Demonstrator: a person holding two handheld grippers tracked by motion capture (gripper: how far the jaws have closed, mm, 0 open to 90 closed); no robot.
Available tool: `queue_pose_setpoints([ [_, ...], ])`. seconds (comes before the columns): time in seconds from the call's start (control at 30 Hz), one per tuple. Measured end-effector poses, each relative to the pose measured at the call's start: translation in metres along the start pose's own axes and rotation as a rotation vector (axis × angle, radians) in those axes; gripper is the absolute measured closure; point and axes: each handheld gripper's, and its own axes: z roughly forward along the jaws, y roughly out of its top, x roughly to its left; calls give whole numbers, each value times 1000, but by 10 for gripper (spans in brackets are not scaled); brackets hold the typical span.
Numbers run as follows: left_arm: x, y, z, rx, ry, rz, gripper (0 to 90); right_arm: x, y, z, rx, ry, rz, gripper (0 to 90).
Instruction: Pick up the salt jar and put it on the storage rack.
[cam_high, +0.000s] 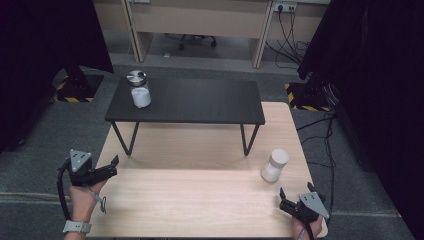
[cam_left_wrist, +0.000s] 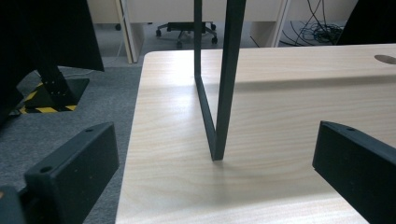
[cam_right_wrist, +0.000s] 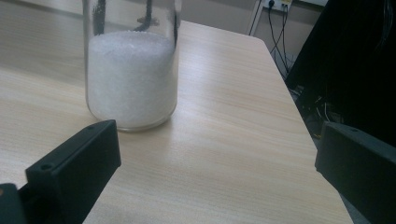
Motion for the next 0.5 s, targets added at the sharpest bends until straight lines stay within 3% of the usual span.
queue_pose_setpoints([
  [0.5,0,-25,13,54,-1,-31,0,2,1,0,7,-9,-4,3],
])
